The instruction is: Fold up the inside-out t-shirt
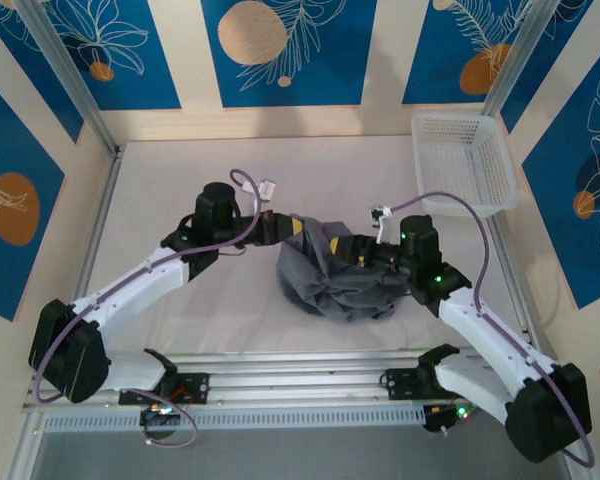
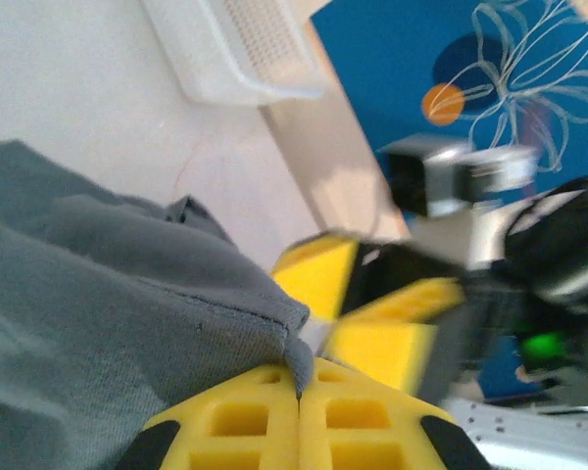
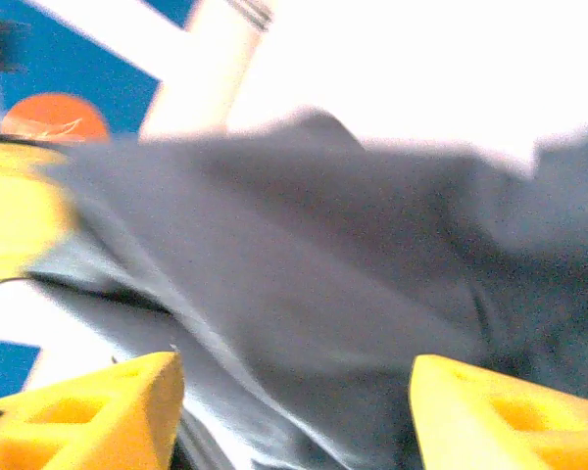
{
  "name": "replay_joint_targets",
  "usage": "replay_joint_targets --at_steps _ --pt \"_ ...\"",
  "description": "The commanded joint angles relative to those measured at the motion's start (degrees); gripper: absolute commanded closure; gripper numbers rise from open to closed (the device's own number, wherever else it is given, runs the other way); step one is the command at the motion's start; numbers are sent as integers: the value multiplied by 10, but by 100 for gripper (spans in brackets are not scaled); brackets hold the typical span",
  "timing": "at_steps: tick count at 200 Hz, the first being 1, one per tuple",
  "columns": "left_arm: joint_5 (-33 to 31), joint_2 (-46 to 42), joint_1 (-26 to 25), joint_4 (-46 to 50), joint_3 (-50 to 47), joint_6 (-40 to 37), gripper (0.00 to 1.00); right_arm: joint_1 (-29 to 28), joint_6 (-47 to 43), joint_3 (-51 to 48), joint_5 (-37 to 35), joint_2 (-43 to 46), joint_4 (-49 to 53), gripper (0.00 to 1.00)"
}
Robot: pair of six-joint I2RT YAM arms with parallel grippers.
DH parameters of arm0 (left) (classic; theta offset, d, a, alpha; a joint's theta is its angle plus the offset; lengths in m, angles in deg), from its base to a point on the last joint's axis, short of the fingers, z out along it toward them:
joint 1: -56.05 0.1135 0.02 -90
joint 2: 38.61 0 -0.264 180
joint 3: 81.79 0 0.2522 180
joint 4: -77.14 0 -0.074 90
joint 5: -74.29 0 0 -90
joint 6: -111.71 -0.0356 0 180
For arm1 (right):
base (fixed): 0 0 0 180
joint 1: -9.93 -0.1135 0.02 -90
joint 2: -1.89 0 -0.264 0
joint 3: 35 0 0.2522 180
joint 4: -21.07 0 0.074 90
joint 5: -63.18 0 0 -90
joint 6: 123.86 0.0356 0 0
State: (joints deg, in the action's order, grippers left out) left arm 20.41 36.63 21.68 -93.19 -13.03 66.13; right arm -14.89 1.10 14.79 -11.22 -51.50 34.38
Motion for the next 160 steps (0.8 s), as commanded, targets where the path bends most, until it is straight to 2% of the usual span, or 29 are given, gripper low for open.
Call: replay_joint_targets --at_steps 1,18,42,49,50,51,63,82,103,115,124,143,160 --pt "0 -8 -10 23 2 -32 100 -63 -221 25 -54 -2 -35 32" --pt "4 -8 -12 24 9 -32 100 -82 -257 25 -92 -38 -80 32" --pt "6 -9 -17 25 17 -31 100 -84 -269 40 -82 -109 -100 34" --pt "6 -11 -17 23 17 -30 100 -84 -267 41 -82 -130 -111 43" --pt "6 -11 -17 23 17 -30 100 -84 -265 41 -82 -136 -115 48" --pt "6 -11 -17 23 17 -30 100 -84 -265 41 -82 -136 -115 48" --pt "2 -16 -17 20 16 -31 100 -82 -243 41 -67 -155 -130 79" --pt "-21 -22 -17 39 16 -46 100 -81 -199 40 14 -144 -154 100" --pt "-63 -11 -8 74 16 -80 100 -76 -104 53 103 -115 -166 100" --pt "-92 4 4 95 13 -113 100 -66 -26 52 160 -95 -206 100" --pt "-88 13 20 84 1 -129 96 -58 35 45 189 -82 -251 100" --pt "-53 -2 53 14 -37 -124 76 -30 112 31 220 -59 -308 100" --pt "-55 -28 70 34 -35 -148 62 6 158 18 230 -42 -323 100"
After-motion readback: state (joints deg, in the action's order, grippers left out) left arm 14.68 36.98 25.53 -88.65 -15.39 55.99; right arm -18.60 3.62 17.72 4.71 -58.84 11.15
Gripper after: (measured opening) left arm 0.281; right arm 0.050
